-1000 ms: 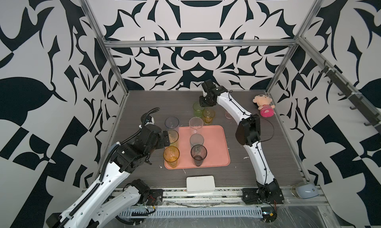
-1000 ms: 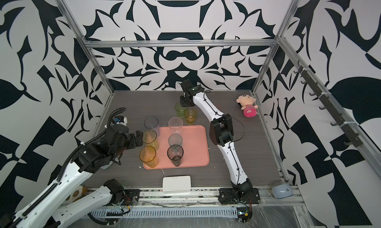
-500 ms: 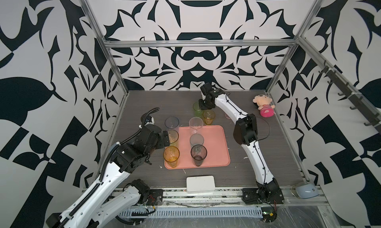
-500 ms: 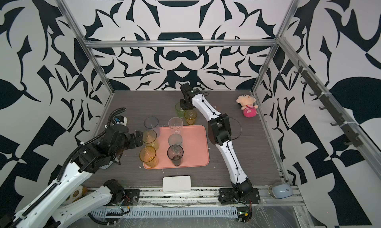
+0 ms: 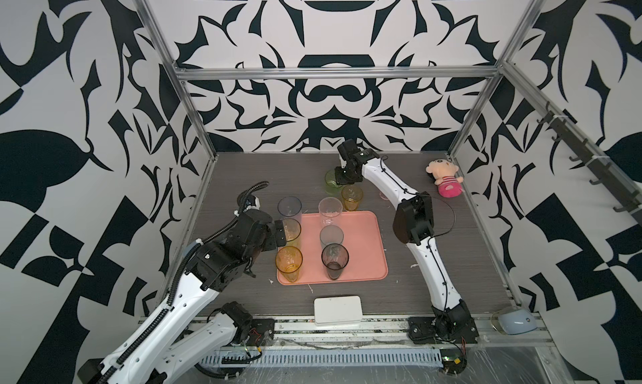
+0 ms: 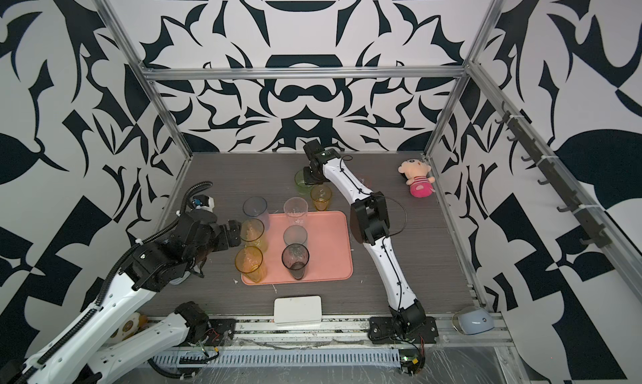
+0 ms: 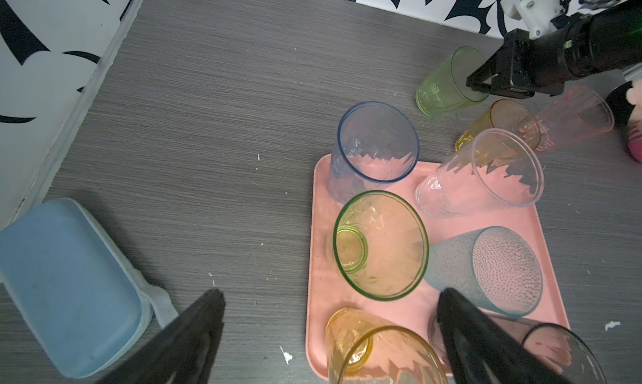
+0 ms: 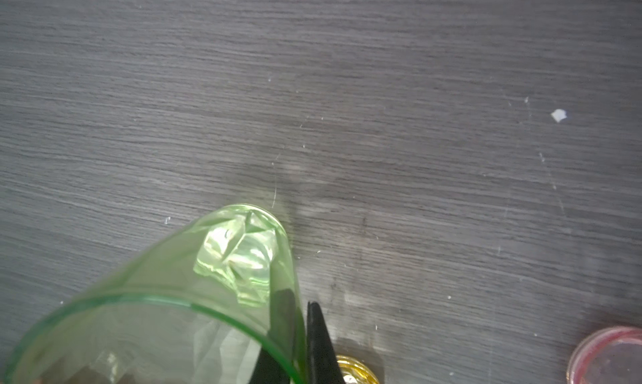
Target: Place the glasses into the tray
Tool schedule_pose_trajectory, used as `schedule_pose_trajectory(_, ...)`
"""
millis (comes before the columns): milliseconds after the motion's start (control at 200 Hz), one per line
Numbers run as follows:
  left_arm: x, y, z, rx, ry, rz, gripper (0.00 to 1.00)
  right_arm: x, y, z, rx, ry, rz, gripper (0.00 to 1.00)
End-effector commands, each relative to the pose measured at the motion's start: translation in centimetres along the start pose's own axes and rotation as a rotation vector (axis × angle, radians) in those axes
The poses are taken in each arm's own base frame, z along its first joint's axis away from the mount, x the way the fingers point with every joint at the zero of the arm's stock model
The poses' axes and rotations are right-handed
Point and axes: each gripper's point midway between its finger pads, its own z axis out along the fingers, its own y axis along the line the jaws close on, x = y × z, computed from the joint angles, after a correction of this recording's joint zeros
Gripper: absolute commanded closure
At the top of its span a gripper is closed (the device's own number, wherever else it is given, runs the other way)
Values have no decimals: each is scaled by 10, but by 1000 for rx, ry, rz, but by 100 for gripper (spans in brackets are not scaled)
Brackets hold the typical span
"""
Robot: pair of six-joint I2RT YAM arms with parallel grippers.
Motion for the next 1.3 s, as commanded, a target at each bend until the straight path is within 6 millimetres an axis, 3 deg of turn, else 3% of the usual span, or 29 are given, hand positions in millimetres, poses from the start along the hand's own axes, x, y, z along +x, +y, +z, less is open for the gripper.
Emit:
schedule_pose_trajectory(0, 2, 3, -3, -3, 6, -16, 1, -29, 8, -47, -29, -98, 4, 100)
schedule_pose_trajectory(25, 1, 2, -3, -1, 4, -18, 1, -29, 8, -48, -28, -97, 4, 100)
schedule_pose_trajectory(50, 1, 3, -3, -2, 4, -18, 1, -36, 10, -64, -37, -124, 4, 100)
schedule_pose_trajectory(340, 0, 3, -5, 3, 0, -24, 1, -45, 6, -122, -20, -172, -2, 100)
schedule_pose_trajectory(630, 0, 3, -8, 15, -3, -29, 1, -36, -2, -187, -2, -183, -11, 100)
schedule_pose_trajectory(1005, -2, -2, -8, 33, -7, -35, 1, 19, -28, -236, 94, -74, -13, 100)
schedule_pose_trajectory(1295, -1, -5, -5, 40, 2, -30, 0, 65, -37, -243, 105, -29, -9, 100)
